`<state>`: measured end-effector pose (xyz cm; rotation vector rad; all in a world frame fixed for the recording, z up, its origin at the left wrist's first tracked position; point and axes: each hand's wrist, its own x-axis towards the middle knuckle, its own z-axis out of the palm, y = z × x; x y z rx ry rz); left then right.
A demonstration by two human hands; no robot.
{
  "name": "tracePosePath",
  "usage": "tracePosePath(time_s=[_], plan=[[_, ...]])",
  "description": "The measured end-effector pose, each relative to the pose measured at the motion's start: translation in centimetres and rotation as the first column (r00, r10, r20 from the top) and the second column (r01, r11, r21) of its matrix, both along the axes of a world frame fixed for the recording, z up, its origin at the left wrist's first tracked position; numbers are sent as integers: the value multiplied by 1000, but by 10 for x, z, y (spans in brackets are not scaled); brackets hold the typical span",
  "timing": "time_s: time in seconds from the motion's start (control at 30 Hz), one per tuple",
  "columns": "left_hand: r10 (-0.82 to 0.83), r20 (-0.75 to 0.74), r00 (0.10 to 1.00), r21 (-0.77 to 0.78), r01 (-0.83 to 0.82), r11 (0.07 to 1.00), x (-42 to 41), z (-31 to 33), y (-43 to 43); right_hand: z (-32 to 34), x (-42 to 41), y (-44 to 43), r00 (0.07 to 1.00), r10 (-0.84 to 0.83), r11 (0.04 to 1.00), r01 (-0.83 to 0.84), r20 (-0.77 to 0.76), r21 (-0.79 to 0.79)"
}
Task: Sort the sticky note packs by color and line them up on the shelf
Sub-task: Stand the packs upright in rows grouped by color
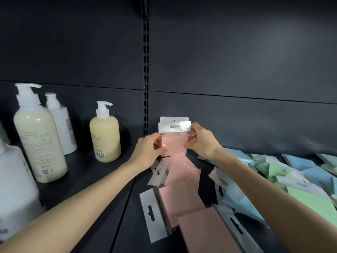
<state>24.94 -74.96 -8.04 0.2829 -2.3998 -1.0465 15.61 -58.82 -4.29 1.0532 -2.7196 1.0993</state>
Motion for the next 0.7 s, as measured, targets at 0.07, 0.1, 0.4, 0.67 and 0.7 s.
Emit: tracePosePath(time_s=[0.07, 0.1, 0.4, 0.67, 0.7], plan=[[-7, 32, 999, -29, 8, 1000, -1, -3, -4, 0, -2, -1, 1000, 6, 1000, -6, 5, 13], [-13, 48, 999, -38, 14, 999, -2, -4, -5, 0, -2, -2, 1000, 11, 1000, -11, 12, 24], [-92, 151, 984, -22, 96, 995, 0, -3, -9, -7, 2, -6, 981, 35, 995, -52, 192, 88], [-143, 176, 974, 62, 134, 989, 4, 6, -7, -1, 7, 3, 962, 60, 991, -89, 265, 98], [-131, 166, 977, 54, 124, 991, 3, 5, -6, -1, 6, 2, 971, 43, 993, -69, 236, 101]])
